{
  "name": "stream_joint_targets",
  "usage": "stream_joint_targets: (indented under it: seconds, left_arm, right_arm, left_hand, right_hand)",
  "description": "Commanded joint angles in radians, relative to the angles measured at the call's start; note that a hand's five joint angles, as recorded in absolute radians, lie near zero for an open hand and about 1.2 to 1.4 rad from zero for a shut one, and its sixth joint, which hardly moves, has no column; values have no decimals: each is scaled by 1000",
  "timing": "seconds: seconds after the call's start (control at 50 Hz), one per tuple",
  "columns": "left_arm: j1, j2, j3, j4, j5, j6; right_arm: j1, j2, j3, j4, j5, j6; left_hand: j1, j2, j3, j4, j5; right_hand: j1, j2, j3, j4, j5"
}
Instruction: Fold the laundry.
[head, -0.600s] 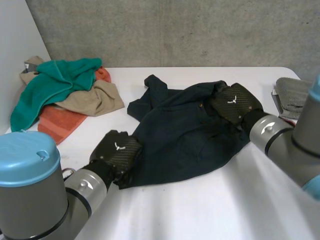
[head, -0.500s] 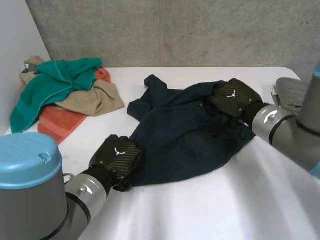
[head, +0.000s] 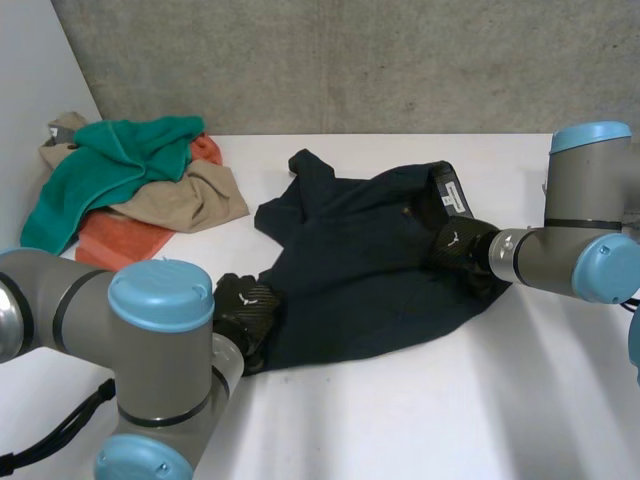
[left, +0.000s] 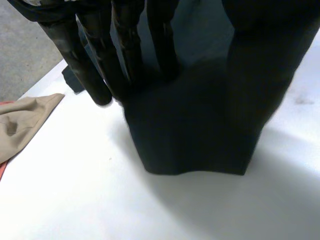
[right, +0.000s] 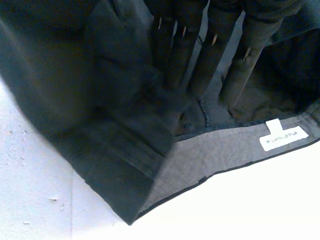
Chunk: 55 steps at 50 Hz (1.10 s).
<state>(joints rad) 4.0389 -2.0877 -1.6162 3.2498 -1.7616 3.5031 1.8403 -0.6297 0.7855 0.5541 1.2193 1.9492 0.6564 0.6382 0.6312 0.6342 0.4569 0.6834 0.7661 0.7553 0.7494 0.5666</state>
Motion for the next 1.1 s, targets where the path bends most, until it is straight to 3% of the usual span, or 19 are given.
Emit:
stream_joint_targets:
  seconds: [0.02, 0.14, 0.28, 0.4, 0.54, 0.62, 0.7, 0.78, 0.8, 0.88, 0.92, 1.0, 1.1]
  left_arm:
    - [9, -29, 30, 14, 43, 17]
    - [21, -9, 56, 71, 40, 39]
    - [48, 81, 49, 85, 54, 33]
    - [45, 100, 22, 44, 114, 43]
    - [61, 52, 71, 36, 149, 106]
    - [92, 11, 180, 71, 149, 162]
    - [127, 1, 382, 191, 160, 171]
    - [161, -8, 625, 365, 246, 162]
    - [175, -17, 715, 422, 258, 151]
    - [204, -49, 873, 438, 206, 93]
    - [213, -57, 897, 420, 194, 62]
    - [225, -69, 869, 363, 198, 11]
    - [238, -57, 675, 332, 215, -10]
  right_arm:
    - [-7, -31, 24, -43, -15, 42]
    - [-50, -261, 252, -83, -17, 181]
    - [-105, -540, 562, -76, 11, 151]
    - [-93, -671, 721, -50, 31, 172]
    - [-50, -644, 715, 7, 54, 143]
    - [-13, -546, 554, -72, 72, 215]
    - [39, -464, 284, -216, 129, 376]
    - [62, -423, 43, -497, 192, 517]
    - [63, -420, 5, -640, 209, 566]
    - [68, -435, 33, -973, 224, 652]
    - [71, -444, 69, -1051, 221, 666]
    - [86, -455, 158, -1066, 201, 662]
    - [112, -452, 302, -1017, 158, 660]
  left_hand:
    - [740, 758, 765, 762, 765]
    - [740, 758, 765, 762, 765]
    - [740, 758, 765, 762, 765]
    - [740, 758, 765, 762, 765]
    - [740, 758, 765, 762, 765]
    - [740, 758, 765, 762, 765]
    - [740, 758, 765, 762, 765]
    - [740, 758, 765, 762, 765]
    - [740, 758, 765, 762, 765]
    - [740, 758, 765, 762, 765]
    - [740, 758, 765, 762, 765]
    - [740, 758, 765, 762, 765]
    - [740, 758, 765, 762, 765]
  right_hand:
    - [713, 630, 641, 647, 655]
    - [713, 630, 641, 647, 655]
    - [713, 630, 641, 647, 655]
    - [713, 630, 641, 647, 655]
    - [713, 630, 641, 647, 655]
    - [713, 630, 641, 647, 655]
    - [713, 630, 641, 647, 655]
    - [713, 630, 641, 647, 655]
    - [713, 630, 641, 647, 655]
    - [713, 630, 641, 647, 655]
    - [713, 630, 641, 647, 655]
    - [713, 630, 641, 647, 655]
    - [713, 630, 641, 647, 655]
